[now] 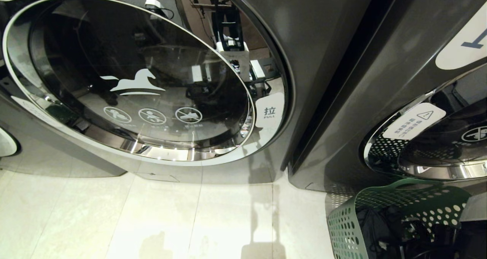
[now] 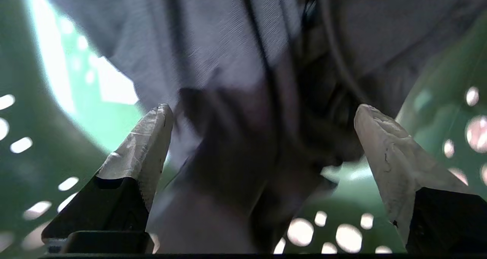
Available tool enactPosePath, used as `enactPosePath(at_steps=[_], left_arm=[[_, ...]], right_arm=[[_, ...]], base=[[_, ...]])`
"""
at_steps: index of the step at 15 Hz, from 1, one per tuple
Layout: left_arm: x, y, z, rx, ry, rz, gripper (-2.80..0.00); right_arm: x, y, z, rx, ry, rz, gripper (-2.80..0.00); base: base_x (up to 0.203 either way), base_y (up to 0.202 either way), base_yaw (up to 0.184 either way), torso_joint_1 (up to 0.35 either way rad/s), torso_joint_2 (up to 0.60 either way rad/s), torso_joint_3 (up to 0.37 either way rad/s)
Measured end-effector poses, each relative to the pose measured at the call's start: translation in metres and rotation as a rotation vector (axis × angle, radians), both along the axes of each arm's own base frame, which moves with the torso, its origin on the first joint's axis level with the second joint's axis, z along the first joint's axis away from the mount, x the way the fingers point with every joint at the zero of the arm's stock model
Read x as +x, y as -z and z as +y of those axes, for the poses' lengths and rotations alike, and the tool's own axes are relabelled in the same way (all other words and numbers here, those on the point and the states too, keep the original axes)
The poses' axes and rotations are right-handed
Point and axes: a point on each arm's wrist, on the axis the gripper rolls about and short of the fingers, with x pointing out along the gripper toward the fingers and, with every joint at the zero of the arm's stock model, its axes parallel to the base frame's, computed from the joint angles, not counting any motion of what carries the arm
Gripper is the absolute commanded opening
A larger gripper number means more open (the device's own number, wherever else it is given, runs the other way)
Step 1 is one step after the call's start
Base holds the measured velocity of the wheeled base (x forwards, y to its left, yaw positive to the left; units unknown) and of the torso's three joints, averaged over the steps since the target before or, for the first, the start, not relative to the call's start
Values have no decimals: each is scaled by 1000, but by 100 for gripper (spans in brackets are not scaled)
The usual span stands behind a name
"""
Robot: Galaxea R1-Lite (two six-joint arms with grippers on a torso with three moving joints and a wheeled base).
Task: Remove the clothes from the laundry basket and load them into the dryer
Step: Take the clothes out of the basket
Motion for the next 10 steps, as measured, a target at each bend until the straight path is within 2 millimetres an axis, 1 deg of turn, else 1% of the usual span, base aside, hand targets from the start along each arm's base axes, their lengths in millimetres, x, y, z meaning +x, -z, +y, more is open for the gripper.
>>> enactPosePath(at_steps=[3, 5, 8, 10], left_arm=[[0, 0, 0, 0, 0, 0, -280], [0, 0, 0, 0, 0, 0, -280], [0, 0, 0, 0, 0, 0, -280], [0, 0, 0, 0, 0, 0, -280]], right_arm=[[1, 15, 1, 5, -4, -7, 0], [3, 21, 7, 19, -17, -15, 0], [10, 26, 16, 32, -9, -65, 0], [11, 29, 18, 34, -13, -67, 0]], base=[[0, 0, 0, 0, 0, 0], [0, 0, 0, 0, 0, 0], [0, 0, 0, 0, 0, 0], [0, 0, 0, 0, 0, 0]])
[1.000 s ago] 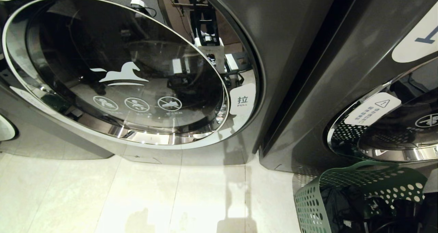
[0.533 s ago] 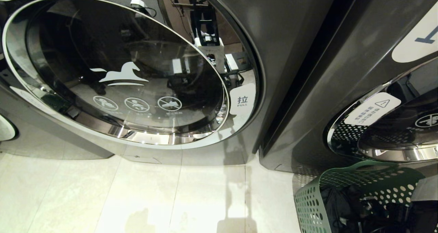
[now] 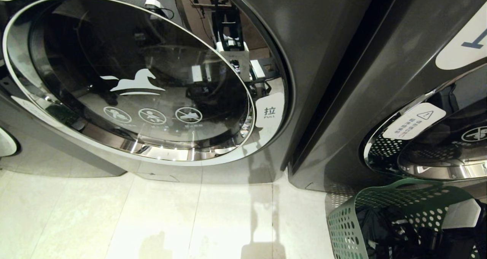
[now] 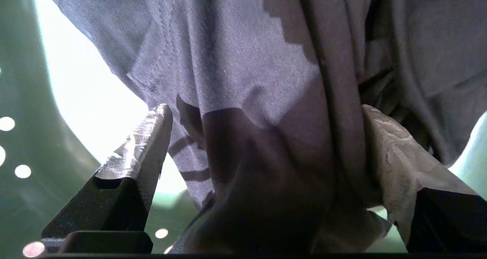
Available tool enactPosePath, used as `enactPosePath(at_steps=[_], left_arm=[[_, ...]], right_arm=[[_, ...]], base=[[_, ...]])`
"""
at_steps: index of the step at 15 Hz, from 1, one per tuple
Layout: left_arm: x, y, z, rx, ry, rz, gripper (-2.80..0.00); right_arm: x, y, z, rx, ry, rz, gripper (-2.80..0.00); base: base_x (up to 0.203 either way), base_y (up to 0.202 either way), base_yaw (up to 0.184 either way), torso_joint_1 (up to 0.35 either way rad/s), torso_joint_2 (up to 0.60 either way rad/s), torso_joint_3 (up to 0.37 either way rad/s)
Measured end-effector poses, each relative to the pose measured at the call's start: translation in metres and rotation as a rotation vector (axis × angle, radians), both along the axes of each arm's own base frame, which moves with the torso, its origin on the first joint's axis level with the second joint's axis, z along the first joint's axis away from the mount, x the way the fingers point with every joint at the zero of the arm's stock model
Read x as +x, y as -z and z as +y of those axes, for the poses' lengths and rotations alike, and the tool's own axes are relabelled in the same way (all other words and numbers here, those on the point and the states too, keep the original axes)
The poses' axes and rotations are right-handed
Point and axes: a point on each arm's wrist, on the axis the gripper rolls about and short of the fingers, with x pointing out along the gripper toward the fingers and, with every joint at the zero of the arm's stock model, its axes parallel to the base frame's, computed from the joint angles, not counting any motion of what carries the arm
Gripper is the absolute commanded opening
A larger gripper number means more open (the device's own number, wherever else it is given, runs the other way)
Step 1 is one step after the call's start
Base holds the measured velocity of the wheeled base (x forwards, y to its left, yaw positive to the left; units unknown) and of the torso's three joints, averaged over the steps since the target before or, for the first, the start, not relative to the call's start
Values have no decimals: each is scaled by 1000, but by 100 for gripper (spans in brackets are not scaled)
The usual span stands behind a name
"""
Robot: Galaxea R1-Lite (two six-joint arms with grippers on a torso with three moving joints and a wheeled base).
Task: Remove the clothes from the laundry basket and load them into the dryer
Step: Take the clothes out of the basket
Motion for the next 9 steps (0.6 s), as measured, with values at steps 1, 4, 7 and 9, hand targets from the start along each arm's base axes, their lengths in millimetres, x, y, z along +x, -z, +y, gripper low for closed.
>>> enactPosePath(at_steps=[1, 4, 7, 9], left_arm=[[0, 0, 0, 0, 0, 0, -280], [0, 0, 0, 0, 0, 0, -280], [0, 0, 0, 0, 0, 0, -280], [0, 0, 0, 0, 0, 0, -280]], right_arm=[[0, 1, 1, 0, -4, -1, 0], [-1, 2, 3, -1, -1, 6, -280], [-2, 3, 4, 2, -1, 12, -280], [-3, 2, 4, 1, -1, 11, -280]], base=[[0, 0, 0, 0, 0, 0], [0, 0, 0, 0, 0, 0], [0, 0, 0, 0, 0, 0], [0, 0, 0, 0, 0, 0]])
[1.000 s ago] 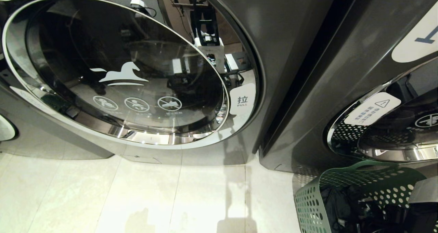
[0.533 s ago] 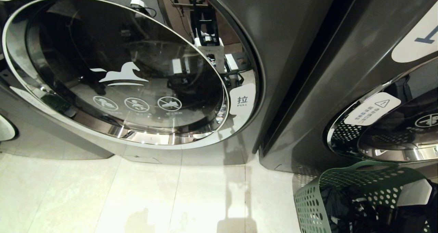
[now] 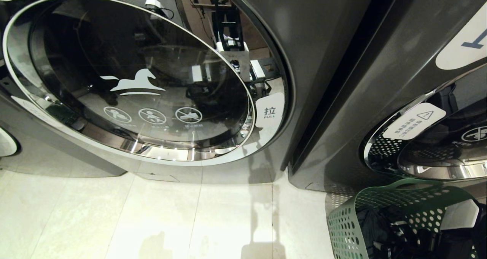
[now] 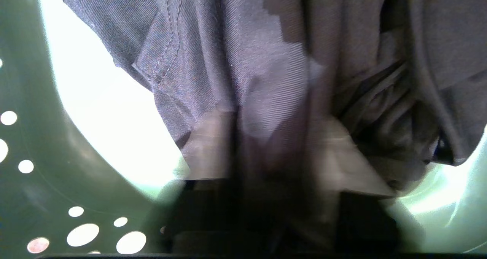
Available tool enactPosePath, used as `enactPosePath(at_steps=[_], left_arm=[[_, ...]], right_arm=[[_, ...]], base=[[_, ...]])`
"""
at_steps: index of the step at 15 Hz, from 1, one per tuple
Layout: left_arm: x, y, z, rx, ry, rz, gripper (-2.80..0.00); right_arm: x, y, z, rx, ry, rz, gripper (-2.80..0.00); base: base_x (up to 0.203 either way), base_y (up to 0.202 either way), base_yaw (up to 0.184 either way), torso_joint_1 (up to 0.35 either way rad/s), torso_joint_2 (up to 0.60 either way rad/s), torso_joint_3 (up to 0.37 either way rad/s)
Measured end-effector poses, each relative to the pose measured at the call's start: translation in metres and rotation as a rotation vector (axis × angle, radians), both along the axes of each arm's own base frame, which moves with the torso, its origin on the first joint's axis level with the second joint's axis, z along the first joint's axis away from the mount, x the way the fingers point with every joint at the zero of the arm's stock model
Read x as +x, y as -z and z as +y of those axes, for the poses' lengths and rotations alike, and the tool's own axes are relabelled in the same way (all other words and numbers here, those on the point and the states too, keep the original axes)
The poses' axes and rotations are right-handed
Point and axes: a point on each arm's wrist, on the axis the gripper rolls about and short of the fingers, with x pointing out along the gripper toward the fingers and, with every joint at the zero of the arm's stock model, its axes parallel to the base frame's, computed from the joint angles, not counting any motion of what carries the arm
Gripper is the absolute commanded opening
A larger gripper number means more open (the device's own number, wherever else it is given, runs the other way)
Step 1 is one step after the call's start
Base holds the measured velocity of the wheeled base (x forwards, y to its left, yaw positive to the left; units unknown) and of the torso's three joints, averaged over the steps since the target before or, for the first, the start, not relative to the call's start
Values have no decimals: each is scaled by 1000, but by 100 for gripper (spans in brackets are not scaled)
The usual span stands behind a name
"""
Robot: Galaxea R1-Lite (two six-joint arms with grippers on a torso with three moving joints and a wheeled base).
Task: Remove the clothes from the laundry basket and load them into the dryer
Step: Take the clothes out of the basket
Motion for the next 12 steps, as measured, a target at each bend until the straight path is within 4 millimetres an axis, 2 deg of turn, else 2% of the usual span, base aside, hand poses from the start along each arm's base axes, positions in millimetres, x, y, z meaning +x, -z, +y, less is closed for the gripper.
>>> enactPosePath(at_steps=[8, 12], left_arm=[[0, 0, 0, 0, 0, 0, -280], [0, 0, 0, 0, 0, 0, -280]], right_arm=[[0, -1, -1, -1, 3, 0, -280], [0, -10, -6, -2, 17, -5, -280]], base=[[0, 0, 0, 0, 0, 0], [0, 0, 0, 0, 0, 0]])
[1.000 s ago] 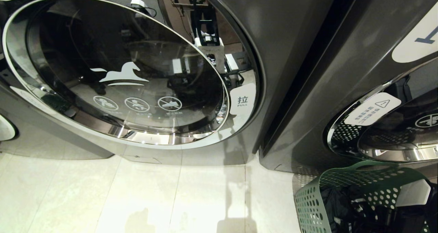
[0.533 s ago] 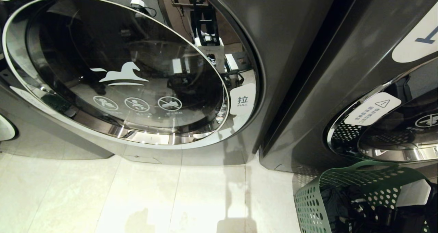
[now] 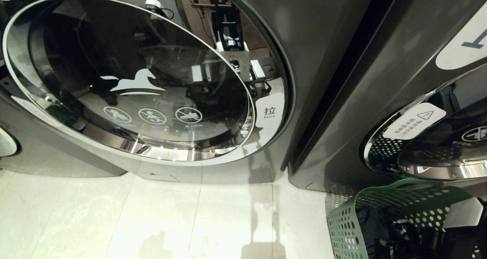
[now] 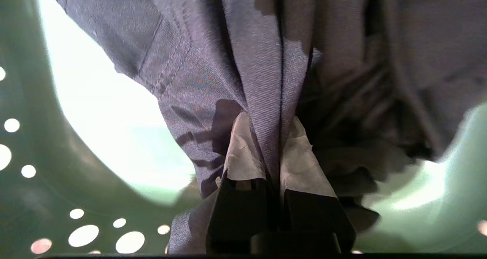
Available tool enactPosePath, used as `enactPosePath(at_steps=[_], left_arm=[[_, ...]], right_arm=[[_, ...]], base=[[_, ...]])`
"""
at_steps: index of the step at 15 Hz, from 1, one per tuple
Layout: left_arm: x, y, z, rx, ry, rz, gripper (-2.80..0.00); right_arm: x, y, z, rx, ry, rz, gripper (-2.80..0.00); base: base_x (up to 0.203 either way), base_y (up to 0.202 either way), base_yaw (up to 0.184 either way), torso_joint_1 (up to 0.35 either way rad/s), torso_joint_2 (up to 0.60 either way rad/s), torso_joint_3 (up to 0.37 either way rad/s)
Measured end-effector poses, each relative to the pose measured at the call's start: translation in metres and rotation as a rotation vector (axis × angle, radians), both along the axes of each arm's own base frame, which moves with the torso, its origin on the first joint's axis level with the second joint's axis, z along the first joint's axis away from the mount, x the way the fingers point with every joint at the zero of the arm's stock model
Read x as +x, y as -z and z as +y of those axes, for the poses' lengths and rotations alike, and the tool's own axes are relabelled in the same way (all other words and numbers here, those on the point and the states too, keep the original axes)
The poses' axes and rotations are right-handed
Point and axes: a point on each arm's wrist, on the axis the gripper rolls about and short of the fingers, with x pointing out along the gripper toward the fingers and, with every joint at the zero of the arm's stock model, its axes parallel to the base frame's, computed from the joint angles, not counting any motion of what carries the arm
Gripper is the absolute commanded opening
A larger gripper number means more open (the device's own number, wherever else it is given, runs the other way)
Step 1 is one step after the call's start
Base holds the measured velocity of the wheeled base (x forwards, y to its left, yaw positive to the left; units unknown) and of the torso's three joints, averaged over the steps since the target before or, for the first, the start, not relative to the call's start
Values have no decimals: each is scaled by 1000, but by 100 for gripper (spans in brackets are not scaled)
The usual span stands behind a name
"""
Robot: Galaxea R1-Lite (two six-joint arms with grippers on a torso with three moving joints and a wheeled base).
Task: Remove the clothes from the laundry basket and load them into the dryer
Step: Take the clothes out of the basket
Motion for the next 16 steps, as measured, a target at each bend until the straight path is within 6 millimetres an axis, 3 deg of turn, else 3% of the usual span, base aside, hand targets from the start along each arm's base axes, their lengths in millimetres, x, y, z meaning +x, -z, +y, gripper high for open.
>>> enactPosePath(at_steps=[5, 9, 16], left_arm=[[0, 0, 0, 0, 0, 0, -280], [0, 0, 0, 0, 0, 0, -280], [0, 0, 0, 0, 0, 0, -280]], right_arm=[[-8, -21, -2, 15, 17, 23, -280], [-18, -49, 3, 25, 19, 38, -280], [-49, -141, -6, 14, 99, 22, -280]], base=[[0, 0, 0, 0, 0, 0], [0, 0, 0, 0, 0, 0], [0, 0, 0, 0, 0, 0]])
